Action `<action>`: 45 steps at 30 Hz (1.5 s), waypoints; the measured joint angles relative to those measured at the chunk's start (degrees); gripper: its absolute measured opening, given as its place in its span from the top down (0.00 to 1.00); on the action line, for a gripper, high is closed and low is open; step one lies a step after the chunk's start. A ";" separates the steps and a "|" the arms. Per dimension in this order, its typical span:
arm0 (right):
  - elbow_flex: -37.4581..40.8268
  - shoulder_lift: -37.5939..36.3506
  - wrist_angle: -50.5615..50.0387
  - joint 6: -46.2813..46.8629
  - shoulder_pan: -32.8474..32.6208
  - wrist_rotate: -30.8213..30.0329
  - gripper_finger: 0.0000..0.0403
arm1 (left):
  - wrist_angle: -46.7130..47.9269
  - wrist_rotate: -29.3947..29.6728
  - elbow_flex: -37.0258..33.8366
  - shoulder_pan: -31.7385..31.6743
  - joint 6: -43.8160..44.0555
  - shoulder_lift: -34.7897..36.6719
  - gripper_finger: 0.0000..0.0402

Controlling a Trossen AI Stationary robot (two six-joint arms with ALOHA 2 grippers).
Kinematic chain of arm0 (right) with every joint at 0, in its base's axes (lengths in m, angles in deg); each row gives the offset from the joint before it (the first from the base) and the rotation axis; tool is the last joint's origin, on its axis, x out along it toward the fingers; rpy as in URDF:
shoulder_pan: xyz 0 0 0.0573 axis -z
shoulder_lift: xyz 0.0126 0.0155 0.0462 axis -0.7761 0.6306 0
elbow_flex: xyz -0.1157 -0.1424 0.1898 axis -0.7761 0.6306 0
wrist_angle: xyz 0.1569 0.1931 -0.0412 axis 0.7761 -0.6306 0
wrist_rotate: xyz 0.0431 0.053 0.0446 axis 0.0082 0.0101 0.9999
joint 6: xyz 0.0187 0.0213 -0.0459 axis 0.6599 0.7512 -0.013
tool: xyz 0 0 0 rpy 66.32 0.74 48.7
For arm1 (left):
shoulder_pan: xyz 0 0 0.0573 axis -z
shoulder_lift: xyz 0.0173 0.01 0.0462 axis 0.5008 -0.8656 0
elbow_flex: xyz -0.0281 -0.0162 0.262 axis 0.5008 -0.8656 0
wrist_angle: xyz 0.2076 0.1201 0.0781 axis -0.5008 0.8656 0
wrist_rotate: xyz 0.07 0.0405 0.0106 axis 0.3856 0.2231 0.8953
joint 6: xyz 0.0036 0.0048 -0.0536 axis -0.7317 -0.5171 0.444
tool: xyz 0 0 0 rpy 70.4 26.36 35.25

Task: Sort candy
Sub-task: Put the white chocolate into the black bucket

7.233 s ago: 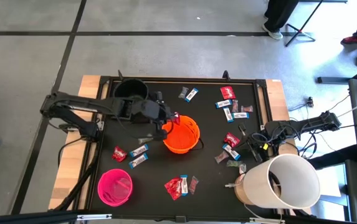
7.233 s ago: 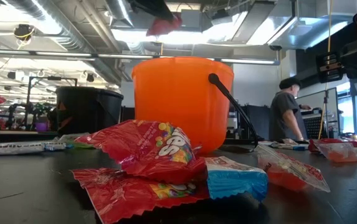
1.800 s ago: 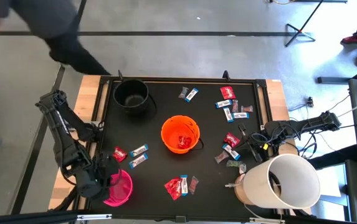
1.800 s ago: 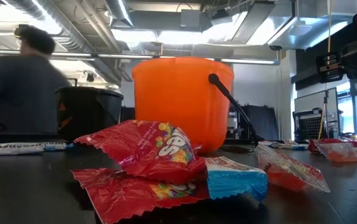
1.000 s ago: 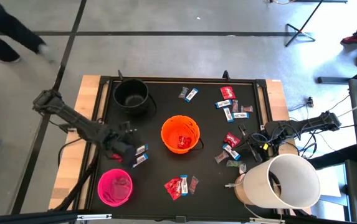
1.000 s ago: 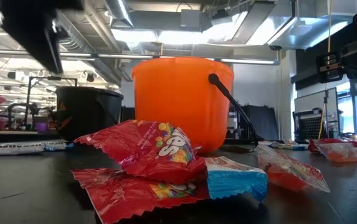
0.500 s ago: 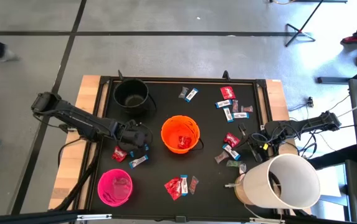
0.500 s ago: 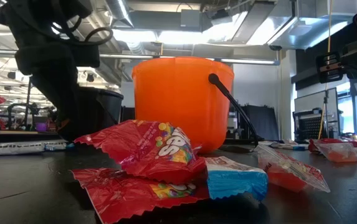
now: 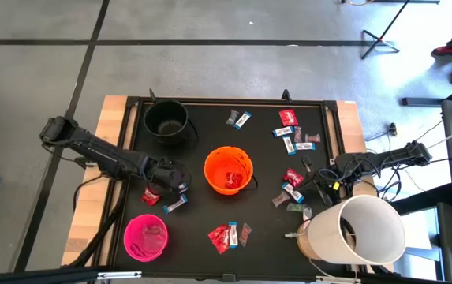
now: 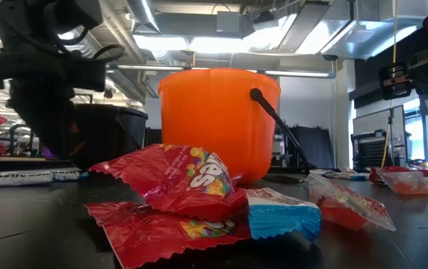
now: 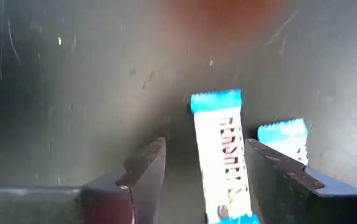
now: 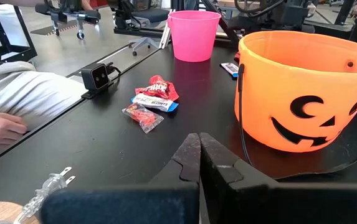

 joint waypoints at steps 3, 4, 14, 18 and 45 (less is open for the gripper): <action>0.00 0.00 0.00 -0.01 -0.01 0.00 1.00 | -0.59 -0.31 0.00 1.57 1.17 0.00 0.48; 0.00 0.00 0.00 -0.02 -0.01 0.01 1.00 | -0.61 -0.09 0.00 2.08 1.43 -0.01 0.48; 0.00 0.01 0.00 -0.02 0.00 0.01 1.00 | -1.84 -0.49 0.00 2.57 2.40 -6.62 0.48; 0.00 0.01 -0.01 0.00 -0.01 0.00 1.00 | -2.17 -0.59 0.24 2.61 2.40 -8.79 0.48; 0.00 -0.01 0.00 -0.01 -0.01 -0.01 1.00 | -0.65 -3.33 -0.09 2.41 2.18 -6.03 0.86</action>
